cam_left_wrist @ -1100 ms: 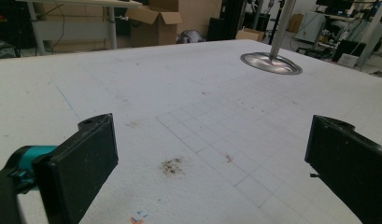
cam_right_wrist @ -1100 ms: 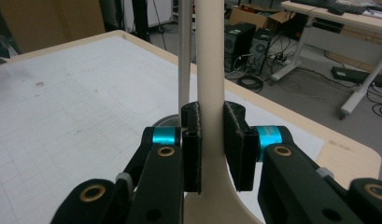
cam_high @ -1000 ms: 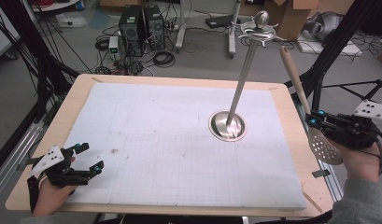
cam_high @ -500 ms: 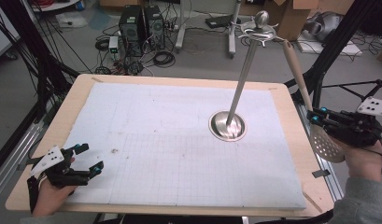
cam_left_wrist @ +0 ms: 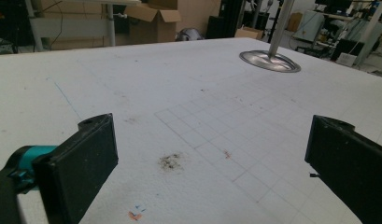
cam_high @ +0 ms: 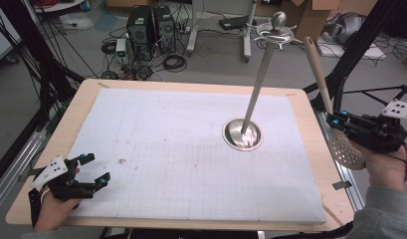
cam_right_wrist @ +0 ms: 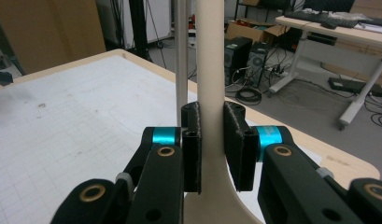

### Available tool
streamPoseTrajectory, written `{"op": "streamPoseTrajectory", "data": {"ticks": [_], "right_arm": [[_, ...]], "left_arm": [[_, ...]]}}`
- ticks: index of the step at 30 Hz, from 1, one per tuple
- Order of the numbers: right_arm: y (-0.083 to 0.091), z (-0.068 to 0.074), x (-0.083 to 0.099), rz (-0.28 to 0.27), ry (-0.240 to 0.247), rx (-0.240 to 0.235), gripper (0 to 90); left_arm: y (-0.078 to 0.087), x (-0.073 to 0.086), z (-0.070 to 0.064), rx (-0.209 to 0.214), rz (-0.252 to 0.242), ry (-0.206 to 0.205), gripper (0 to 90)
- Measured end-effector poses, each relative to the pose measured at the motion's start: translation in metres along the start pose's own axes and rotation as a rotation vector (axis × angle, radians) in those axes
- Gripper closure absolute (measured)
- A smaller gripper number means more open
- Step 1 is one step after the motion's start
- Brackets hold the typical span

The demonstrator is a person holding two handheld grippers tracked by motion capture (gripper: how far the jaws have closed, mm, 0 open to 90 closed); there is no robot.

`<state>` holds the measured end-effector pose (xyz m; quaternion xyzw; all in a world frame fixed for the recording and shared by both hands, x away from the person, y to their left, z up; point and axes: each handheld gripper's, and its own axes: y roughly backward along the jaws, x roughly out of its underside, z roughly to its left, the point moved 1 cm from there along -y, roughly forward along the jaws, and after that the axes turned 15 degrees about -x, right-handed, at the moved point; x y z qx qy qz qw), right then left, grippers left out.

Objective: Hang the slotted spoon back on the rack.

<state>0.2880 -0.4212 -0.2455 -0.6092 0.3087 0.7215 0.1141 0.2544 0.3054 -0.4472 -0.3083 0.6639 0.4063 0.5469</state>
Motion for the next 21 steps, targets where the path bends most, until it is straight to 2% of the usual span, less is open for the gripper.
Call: {"op": "streamPoseTrajectory", "data": {"ticks": [21], "right_arm": [[-0.012, -0.006, 0.006, -0.013, -0.041, -0.060, 78.1]], "left_arm": [[0.002, 0.000, 0.001, -0.002, -0.001, 0.001, 2.8]]}}
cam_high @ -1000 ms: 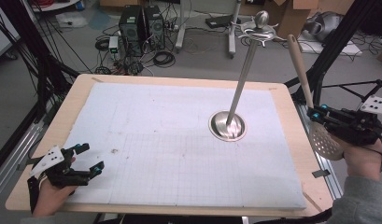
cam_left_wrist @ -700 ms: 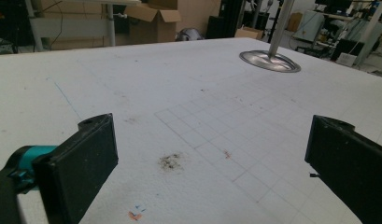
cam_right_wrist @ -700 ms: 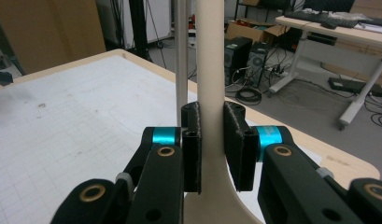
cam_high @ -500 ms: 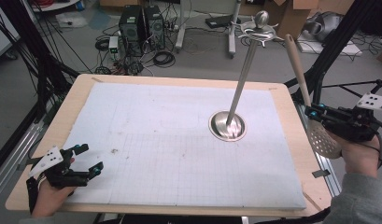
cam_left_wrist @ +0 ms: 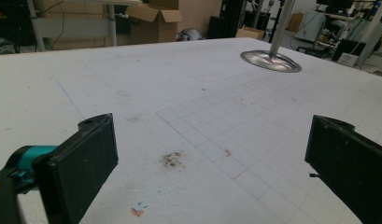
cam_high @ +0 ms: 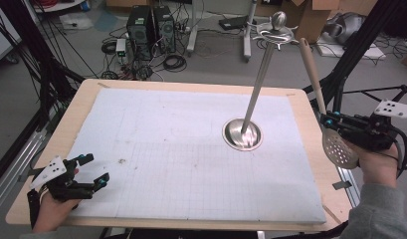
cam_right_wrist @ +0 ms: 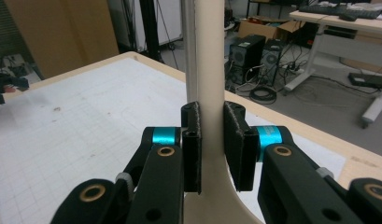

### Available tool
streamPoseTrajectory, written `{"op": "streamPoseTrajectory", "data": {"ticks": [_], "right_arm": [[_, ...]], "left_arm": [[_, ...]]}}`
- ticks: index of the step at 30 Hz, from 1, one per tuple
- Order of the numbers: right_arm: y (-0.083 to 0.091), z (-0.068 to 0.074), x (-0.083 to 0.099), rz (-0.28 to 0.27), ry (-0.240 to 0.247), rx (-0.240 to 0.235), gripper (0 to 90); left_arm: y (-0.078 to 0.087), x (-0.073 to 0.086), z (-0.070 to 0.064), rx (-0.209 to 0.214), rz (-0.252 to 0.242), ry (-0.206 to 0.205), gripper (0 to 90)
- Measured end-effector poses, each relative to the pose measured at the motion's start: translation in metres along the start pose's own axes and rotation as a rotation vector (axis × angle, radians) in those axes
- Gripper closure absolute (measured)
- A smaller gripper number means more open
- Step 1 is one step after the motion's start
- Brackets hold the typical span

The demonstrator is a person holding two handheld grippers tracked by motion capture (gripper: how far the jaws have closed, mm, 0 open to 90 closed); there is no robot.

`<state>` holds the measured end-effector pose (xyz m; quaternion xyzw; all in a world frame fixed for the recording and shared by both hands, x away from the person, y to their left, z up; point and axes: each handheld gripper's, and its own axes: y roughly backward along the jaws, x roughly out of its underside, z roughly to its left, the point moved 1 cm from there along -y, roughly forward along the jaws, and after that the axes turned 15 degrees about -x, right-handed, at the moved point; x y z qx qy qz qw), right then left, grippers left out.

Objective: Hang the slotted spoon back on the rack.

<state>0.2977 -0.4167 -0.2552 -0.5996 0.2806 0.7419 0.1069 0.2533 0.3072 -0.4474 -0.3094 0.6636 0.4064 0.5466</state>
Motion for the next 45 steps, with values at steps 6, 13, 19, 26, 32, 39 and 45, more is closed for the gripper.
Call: {"op": "streamPoseTrajectory", "data": {"ticks": [6, 13, 19, 26, 32, 39, 45], "right_arm": [[-0.005, -0.001, 0.002, 0.000, -0.020, -0.021, 78.1], [-0.014, -0.002, 0.002, 0.001, -0.018, -0.037, 78.2], [-0.016, -0.003, 0.000, 0.004, -0.030, -0.040, 78.2], [-0.015, 0.001, -0.003, 0.009, -0.043, -0.039, 78.2], [-0.015, 0.001, -0.005, 0.027, -0.040, -0.030, 78.2], [-0.017, 0.000, -0.008, 0.052, -0.041, -0.021, 78.3], [-0.023, -0.001, -0.008, 0.061, -0.043, -0.020, 78.3]], "left_arm": [[0.000, -0.001, 0.001, -0.001, -0.004, 0.002, 2.8], [0.000, -0.002, 0.002, -0.004, -0.003, -0.003, 2.7], [-0.001, -0.001, 0.004, -0.008, 0.001, 0.001, 2.8], [-0.001, -0.001, 0.002, -0.007, 0.002, -0.005, 2.8], [-0.001, -0.001, 0.002, -0.007, 0.005, -0.007, 2.8], [-0.002, 0.000, 0.002, -0.004, 0.007, -0.006, 2.7], [-0.001, -0.001, 0.003, -0.003, 0.005, -0.002, 2.8]]}}
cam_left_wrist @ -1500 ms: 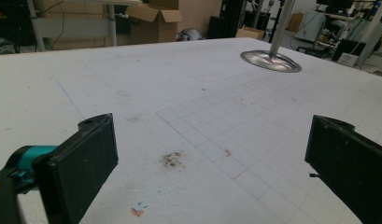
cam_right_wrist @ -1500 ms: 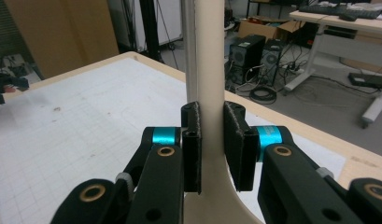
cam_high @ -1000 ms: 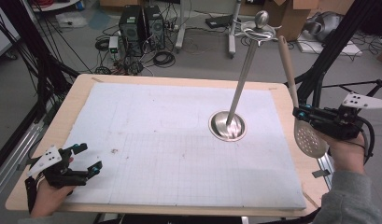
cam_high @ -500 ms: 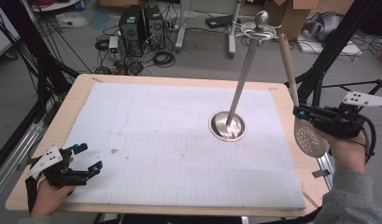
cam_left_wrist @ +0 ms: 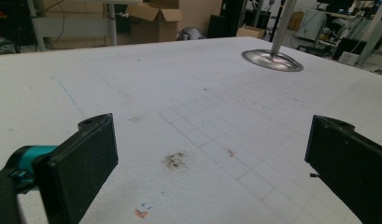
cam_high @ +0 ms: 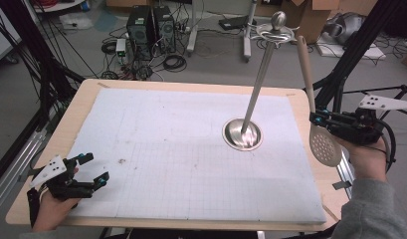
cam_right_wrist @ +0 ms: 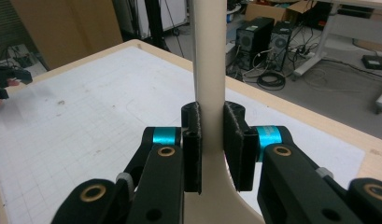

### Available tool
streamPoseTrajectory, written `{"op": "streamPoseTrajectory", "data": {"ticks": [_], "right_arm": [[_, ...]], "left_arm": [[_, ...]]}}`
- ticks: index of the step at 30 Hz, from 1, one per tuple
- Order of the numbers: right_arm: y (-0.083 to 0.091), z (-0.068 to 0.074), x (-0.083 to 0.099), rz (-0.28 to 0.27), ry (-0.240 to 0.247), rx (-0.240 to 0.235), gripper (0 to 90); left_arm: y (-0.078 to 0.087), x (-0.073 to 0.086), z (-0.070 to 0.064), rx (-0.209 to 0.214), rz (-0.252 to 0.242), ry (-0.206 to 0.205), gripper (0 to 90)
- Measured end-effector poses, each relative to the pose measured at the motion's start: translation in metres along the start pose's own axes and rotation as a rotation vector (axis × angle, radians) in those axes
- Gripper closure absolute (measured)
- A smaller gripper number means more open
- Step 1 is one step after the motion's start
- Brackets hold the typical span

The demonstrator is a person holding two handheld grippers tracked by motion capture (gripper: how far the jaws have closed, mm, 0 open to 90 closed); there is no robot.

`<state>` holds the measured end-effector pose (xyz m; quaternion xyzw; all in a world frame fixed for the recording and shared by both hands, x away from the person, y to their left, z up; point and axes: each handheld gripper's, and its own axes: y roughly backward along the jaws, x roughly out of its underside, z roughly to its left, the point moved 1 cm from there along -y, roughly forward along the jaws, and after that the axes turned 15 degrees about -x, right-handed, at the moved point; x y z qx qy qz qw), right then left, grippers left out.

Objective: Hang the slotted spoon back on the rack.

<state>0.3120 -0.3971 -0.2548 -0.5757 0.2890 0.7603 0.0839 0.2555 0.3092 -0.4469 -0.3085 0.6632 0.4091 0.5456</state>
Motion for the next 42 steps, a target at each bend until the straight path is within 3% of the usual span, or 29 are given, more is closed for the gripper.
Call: {"op": "streamPoseTrajectory", "data": {"ticks": [26, 36, 42], "right_arm": [[-0.023, -0.005, 0.001, 0.018, -0.012, 0.010, 78.3], [-0.039, -0.005, 0.000, 0.038, -0.032, 0.018, 78.3], [-0.049, -0.005, -0.002, 0.054, -0.017, 0.022, 78.2]], "left_arm": [[0.002, 0.001, 0.002, -0.005, 0.001, 0.002, 2.8], [0.004, 0.001, 0.000, -0.008, -0.008, -0.005, 2.7], [0.005, 0.001, -0.002, -0.005, -0.004, -0.013, 2.7]]}}
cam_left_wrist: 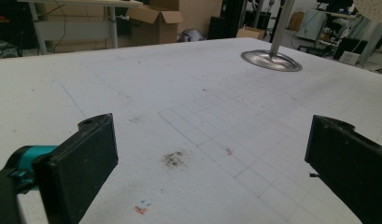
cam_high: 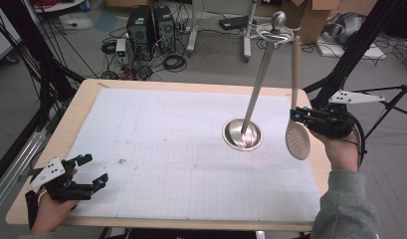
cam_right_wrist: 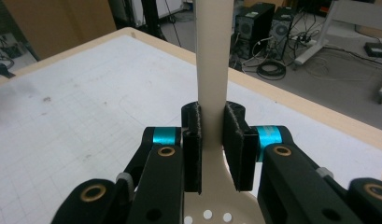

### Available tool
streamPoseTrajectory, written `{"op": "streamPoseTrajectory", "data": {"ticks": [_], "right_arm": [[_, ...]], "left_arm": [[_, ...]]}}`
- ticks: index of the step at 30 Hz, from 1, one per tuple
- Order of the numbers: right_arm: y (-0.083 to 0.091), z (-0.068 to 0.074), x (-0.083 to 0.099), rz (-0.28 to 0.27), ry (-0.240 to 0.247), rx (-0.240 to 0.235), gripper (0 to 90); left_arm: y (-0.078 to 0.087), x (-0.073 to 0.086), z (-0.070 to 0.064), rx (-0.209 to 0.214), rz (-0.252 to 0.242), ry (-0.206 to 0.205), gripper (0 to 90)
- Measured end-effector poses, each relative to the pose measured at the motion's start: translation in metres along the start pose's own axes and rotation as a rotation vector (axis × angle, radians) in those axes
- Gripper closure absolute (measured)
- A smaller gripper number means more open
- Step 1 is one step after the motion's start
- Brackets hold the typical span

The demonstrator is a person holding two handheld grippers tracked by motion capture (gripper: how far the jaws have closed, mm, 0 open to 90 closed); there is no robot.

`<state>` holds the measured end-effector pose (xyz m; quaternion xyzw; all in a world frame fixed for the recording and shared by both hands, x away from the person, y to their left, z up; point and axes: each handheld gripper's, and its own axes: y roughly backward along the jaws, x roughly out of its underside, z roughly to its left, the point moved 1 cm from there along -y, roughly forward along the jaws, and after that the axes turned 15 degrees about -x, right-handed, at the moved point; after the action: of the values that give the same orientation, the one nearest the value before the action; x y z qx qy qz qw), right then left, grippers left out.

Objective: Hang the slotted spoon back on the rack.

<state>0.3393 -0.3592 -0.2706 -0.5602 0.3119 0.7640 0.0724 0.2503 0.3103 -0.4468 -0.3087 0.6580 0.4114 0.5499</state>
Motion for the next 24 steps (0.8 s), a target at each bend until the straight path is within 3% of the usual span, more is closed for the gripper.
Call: {"op": "streamPoseTrajectory", "data": {"ticks": [24], "right_arm": [[-0.022, -0.006, -0.001, 0.021, -0.001, 0.001, 78.1]], "left_arm": [[0.009, 0.001, 0.003, -0.024, -0.007, 0.007, 2.8]]}}
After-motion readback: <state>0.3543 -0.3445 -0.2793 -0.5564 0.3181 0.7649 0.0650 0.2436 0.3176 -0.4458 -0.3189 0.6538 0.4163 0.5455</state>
